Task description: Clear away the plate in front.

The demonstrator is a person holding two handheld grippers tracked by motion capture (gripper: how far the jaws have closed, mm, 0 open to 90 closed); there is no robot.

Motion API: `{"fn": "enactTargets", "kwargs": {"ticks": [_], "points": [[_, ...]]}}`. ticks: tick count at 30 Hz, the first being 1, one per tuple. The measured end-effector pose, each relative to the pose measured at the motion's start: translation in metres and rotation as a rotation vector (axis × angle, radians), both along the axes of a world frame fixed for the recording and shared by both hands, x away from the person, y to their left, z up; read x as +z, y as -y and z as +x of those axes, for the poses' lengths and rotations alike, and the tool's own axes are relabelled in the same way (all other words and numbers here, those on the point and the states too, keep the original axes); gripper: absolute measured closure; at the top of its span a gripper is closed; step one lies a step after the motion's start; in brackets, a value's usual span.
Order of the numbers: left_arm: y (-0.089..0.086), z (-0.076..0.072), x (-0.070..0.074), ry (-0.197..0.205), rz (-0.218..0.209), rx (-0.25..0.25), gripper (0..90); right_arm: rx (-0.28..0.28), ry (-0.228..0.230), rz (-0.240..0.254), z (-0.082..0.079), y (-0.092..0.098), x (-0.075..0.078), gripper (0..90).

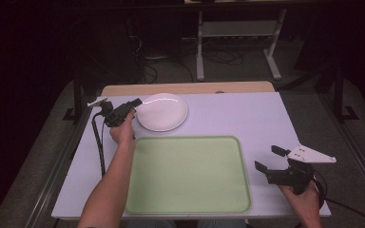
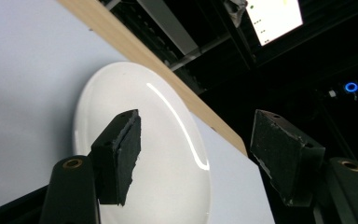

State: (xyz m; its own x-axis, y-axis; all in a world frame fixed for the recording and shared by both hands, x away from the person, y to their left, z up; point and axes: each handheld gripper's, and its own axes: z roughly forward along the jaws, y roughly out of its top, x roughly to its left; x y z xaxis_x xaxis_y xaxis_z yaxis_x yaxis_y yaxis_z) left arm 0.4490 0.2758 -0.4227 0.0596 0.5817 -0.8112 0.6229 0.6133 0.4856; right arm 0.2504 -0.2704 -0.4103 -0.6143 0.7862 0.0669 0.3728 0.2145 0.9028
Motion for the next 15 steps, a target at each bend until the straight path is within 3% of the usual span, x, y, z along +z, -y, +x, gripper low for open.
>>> {"fn": "enactTargets", "kwargs": {"ticks": [6,10,15], "points": [[-0.003,-0.002,-0.018,-0.060,-0.015,0.045,33.7,0.004,0.003,0.002,-0.001,0.001,0.000,13.6],[-0.002,-0.002,-0.027,-0.093,-0.019,0.050,34.7,0.007,0.005,0.006,-0.001,0.001,0.000,13.6],[0.000,-0.001,-0.030,-0.111,-0.014,0.056,35.3,0.007,0.003,0.010,-0.001,0.001,0.001,13.6]]}}
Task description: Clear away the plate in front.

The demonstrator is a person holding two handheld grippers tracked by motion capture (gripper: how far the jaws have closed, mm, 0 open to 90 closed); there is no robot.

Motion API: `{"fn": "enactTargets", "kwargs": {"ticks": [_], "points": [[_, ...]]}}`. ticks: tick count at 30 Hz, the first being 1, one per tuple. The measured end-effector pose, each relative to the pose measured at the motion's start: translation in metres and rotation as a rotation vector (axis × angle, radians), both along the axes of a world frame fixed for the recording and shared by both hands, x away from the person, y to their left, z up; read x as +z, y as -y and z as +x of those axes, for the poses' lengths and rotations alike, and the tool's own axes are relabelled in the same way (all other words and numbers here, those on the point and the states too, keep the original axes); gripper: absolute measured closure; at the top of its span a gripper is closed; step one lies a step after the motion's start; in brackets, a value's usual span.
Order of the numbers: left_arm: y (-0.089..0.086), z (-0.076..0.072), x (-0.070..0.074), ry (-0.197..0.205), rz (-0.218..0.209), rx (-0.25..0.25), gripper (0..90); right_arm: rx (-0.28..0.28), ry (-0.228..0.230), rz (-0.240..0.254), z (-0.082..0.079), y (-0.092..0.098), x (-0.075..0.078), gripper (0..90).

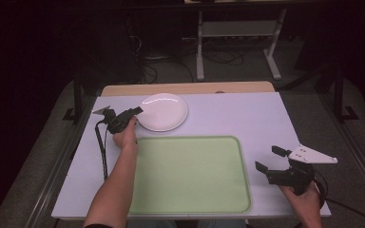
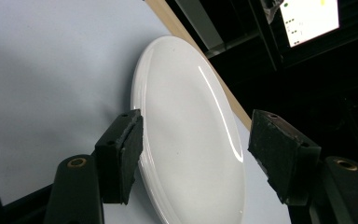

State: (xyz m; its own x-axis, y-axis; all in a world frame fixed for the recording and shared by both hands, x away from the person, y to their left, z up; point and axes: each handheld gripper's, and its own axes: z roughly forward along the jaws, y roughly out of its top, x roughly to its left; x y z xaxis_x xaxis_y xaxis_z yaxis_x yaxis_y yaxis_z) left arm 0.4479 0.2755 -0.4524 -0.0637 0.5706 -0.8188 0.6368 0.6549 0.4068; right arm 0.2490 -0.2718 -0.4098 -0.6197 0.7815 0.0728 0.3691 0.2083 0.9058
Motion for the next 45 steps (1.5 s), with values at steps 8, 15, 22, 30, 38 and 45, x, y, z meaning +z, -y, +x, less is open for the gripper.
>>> {"fn": "enactTargets", "kwargs": {"ticks": [8,15,22,30,38,45], "points": [[-0.002,0.002,-0.006,-0.041,0.018,0.026,36.5,-0.005,0.001,0.011,-0.002,0.002,0.000,13.6],[-0.001,0.004,-0.011,-0.079,0.032,0.033,43.8,-0.006,0.003,0.015,-0.002,0.003,0.000,13.6],[0.002,0.005,-0.012,-0.104,0.035,0.050,50.7,-0.007,0.005,0.020,-0.003,0.004,0.001,13.6],[0.004,0.006,-0.014,-0.120,0.031,0.051,57.8,-0.008,0.007,0.025,-0.003,0.004,0.001,13.6],[0.007,0.007,-0.017,-0.142,0.032,0.057,63.9,-0.006,0.007,0.036,-0.002,0.005,0.001,13.6],[0.012,0.008,-0.018,-0.154,0.026,0.056,70.1,-0.005,0.007,0.038,-0.001,0.005,0.001,13.6]]}}
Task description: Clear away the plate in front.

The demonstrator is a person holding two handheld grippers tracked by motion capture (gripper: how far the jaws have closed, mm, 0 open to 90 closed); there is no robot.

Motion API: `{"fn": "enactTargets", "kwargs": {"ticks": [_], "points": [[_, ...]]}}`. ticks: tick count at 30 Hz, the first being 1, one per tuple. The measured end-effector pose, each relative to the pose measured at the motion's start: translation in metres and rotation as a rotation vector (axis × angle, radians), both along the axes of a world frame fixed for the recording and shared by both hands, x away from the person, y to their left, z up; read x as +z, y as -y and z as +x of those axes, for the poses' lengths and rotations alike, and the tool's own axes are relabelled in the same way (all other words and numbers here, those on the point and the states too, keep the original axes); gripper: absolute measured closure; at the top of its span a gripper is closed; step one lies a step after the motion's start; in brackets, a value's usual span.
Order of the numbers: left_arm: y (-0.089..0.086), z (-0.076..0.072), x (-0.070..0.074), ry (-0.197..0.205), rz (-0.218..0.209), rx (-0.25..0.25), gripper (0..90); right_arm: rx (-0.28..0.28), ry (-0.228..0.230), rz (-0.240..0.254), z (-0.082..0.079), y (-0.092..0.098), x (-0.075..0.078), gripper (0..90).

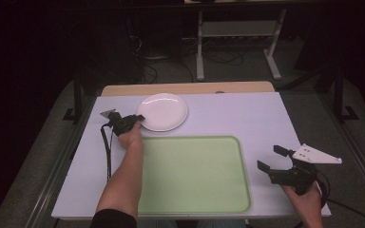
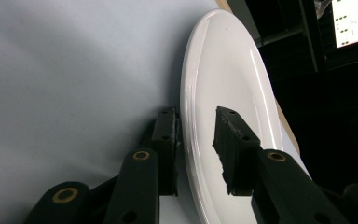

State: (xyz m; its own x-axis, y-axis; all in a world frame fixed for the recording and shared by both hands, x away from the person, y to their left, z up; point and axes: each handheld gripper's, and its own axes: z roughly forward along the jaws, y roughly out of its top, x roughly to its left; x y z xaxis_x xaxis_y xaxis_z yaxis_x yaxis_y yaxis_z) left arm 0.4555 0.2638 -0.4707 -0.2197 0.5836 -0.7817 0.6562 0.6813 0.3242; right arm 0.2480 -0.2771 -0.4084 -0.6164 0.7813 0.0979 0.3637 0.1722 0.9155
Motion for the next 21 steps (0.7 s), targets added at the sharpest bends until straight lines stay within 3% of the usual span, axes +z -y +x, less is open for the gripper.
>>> {"fn": "enactTargets", "kwargs": {"ticks": [13,21], "points": [[0.0028,-0.0008,-0.0010,-0.028,0.008,0.004,80.2,0.002,0.000,-0.005,0.0005,-0.0007,-0.0006,13.6],[-0.0007,-0.0006,-0.0039,-0.030,-0.034,0.002,82.7,-0.001,-0.007,-0.004,0.0018,0.0001,-0.0016,13.6]]}}
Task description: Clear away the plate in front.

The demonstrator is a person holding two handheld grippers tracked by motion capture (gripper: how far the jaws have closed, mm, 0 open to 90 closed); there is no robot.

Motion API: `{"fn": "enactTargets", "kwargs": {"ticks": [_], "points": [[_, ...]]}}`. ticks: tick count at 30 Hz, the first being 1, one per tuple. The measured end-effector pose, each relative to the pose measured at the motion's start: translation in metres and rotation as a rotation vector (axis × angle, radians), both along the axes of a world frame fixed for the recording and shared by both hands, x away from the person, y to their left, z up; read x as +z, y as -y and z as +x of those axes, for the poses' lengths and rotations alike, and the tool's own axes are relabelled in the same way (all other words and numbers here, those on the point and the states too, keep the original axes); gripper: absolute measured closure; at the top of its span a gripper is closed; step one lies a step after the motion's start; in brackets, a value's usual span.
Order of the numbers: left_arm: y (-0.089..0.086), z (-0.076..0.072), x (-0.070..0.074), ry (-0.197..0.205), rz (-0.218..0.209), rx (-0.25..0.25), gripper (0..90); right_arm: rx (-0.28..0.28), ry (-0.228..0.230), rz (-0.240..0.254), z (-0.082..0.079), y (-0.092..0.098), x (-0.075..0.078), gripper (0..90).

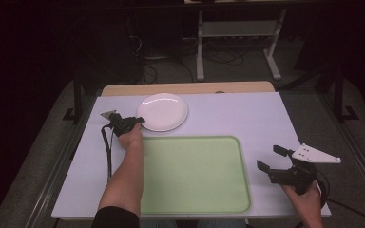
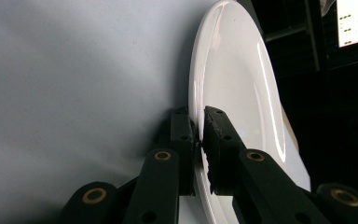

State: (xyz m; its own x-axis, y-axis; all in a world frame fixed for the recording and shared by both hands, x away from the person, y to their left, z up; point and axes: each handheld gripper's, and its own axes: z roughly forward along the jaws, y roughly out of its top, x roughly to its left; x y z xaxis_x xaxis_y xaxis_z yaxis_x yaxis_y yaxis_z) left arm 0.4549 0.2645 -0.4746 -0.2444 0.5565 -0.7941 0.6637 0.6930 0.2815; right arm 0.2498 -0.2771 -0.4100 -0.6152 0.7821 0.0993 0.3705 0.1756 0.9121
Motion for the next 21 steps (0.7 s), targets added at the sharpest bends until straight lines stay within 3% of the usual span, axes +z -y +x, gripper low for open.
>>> {"fn": "enactTargets", "kwargs": {"ticks": [4,5,8,21], "points": [[-0.001,-0.001,-0.002,0.002,-0.025,0.006,84.1,0.000,0.001,-0.002,0.000,0.000,0.000,13.6],[-0.003,-0.002,-0.004,0.012,-0.059,0.015,84.8,-0.001,0.000,-0.002,0.000,0.000,0.000,13.6],[-0.005,-0.004,-0.007,0.026,-0.102,0.026,86.4,-0.002,0.000,0.000,0.000,0.000,0.000,13.6],[-0.006,-0.006,-0.010,0.044,-0.163,0.045,87.2,-0.006,-0.006,-0.001,0.000,0.000,-0.001,13.6]]}}
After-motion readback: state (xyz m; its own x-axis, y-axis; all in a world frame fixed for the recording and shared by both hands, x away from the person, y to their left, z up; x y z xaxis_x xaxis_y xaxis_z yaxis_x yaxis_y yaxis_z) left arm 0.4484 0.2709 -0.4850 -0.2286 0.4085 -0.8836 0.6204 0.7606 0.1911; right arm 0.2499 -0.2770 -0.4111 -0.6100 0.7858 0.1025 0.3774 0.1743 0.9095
